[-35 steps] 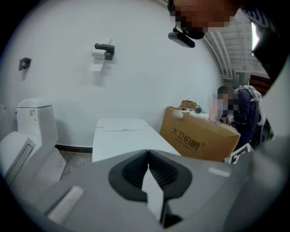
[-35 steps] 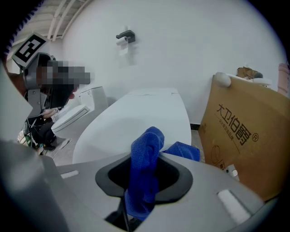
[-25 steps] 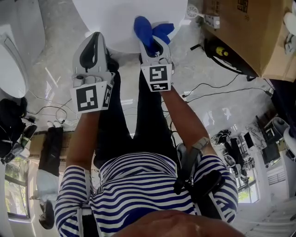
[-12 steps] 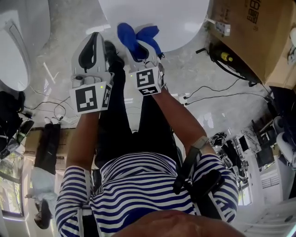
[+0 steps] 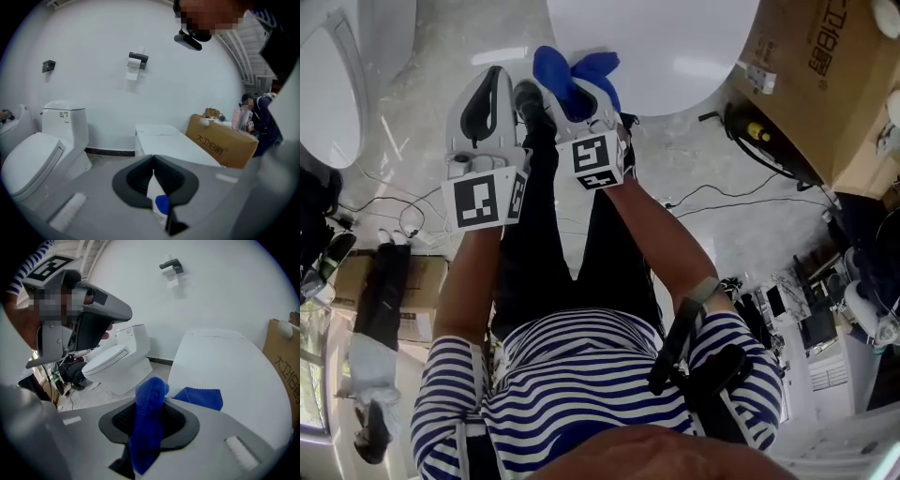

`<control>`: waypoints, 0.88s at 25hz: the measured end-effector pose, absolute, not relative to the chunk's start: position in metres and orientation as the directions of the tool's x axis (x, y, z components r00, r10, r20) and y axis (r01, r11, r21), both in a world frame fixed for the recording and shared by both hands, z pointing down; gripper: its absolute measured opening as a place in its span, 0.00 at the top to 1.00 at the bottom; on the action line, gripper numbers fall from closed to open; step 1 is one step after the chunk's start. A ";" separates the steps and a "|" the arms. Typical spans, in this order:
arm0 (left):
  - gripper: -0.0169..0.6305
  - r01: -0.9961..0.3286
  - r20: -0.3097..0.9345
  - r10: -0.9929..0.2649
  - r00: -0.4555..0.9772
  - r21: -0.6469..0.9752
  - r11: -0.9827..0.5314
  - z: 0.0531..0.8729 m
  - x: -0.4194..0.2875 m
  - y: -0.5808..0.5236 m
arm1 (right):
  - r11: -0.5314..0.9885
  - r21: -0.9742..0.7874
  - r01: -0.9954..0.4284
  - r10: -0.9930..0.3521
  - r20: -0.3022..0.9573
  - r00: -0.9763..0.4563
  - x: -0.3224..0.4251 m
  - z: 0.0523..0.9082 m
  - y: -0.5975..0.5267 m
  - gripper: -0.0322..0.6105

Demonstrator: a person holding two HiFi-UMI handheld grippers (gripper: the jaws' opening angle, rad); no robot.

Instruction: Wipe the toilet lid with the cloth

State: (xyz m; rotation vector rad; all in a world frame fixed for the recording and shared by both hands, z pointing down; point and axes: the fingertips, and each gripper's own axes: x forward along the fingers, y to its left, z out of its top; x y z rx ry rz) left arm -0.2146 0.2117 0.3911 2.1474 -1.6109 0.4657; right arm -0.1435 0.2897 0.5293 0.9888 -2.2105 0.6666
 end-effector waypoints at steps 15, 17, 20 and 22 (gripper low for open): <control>0.97 -0.939 0.329 -0.880 0.342 0.093 -0.331 0.224 -0.138 0.171 | 0.385 -0.101 -0.917 -0.775 0.504 -0.381 0.004 0.300 0.187 0.77; 0.97 -0.933 0.304 -0.883 0.358 0.091 -0.347 0.191 -0.121 0.168 | 0.361 -0.092 -0.928 -0.813 0.457 -0.362 0.026 0.251 0.180 0.77; 0.97 -0.927 0.269 -0.887 0.375 0.092 -0.364 0.141 -0.097 0.166 | 0.334 -0.087 -0.939 -0.856 0.389 -0.340 0.053 0.182 0.176 0.77; 0.97 -0.922 0.243 -0.890 0.387 0.090 -0.376 0.107 -0.083 0.167 | 0.317 -0.083 -0.945 -0.880 0.347 -0.325 0.072 0.138 0.176 0.77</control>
